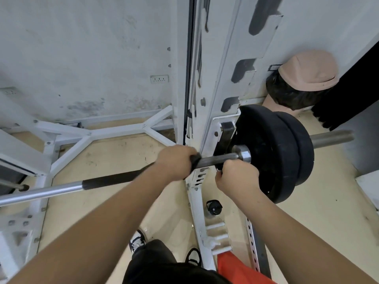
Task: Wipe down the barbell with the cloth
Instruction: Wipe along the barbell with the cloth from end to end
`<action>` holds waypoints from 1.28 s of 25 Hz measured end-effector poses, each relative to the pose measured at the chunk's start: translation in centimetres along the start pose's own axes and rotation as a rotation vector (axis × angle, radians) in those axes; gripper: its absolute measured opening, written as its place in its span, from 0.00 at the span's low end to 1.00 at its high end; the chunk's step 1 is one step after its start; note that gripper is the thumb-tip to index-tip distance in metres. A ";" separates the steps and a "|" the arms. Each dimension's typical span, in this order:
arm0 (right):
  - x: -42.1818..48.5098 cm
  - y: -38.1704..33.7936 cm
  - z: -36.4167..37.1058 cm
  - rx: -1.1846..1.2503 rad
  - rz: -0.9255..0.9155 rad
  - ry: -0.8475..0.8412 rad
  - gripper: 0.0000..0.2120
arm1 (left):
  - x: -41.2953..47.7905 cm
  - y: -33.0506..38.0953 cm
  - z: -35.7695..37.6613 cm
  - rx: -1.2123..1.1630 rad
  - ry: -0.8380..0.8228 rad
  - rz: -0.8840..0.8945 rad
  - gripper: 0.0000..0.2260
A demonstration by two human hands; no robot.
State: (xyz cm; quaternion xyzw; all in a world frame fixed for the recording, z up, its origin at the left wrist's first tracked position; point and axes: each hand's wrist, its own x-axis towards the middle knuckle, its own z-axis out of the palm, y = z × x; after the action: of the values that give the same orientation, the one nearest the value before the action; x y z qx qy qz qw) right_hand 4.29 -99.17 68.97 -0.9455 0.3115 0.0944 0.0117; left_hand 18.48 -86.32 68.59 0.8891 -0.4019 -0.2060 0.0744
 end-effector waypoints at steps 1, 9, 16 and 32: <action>0.0 -0.2 -0.3 -0.002 -0.003 0.002 0.12 | -0.3 0.6 0.8 -0.046 0.053 0.048 0.15; -0.6 -4.3 -2.4 -0.088 -0.247 0.142 0.20 | -7.7 -10.9 -1.0 -0.140 0.084 -0.377 0.18; 0.7 -13.0 0.0 0.188 -0.532 0.072 0.09 | -10.7 -11.3 1.8 -0.077 0.313 -0.223 0.19; -1.8 -9.4 1.7 0.411 -0.474 0.149 0.09 | -11.3 -8.4 4.9 -0.227 0.658 -0.380 0.16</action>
State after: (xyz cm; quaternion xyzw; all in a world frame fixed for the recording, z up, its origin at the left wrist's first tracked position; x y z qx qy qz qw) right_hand 8.10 -90.37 67.29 -0.9738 0.0954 -0.0453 0.2012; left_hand 15.45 -72.17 65.16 0.9523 -0.1595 0.0370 0.2575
